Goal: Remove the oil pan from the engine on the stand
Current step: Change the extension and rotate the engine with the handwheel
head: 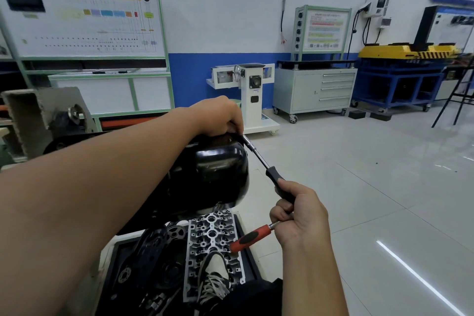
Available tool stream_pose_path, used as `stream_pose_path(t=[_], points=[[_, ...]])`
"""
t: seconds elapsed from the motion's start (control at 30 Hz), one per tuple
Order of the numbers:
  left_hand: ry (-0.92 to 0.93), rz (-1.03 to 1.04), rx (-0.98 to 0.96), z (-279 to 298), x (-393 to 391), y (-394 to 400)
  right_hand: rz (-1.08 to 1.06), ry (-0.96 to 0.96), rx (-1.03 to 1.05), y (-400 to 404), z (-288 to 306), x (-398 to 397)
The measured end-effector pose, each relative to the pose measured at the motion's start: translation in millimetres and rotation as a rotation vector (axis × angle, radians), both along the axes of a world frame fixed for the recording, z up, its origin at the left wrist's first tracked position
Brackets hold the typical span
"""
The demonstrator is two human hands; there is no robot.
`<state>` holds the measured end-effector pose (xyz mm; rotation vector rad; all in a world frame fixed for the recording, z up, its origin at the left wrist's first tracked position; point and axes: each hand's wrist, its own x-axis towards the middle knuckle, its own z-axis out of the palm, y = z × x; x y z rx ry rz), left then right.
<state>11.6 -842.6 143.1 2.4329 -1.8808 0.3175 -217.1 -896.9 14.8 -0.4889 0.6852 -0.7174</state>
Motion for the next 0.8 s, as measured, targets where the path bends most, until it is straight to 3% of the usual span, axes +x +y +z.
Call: stream_pose_path(t=[0.27, 0.5, 0.8], points=[[-0.036, -0.025, -0.076, -2.0, -1.5, 0.5, 0.018, -0.033, 0.077, -2.5, -0.9, -0.7], [-0.029, 0.016, -0.1, -3.7, -4.3, 2.8, -0.01, -0.009, 0.01, -3.3, -2.5, -3.0], [0.303, 0.128, -0.313, -5.5, 13.7, 18.3, -0.065, 0.003, -0.257, 5.7, 4.4, 7.7]])
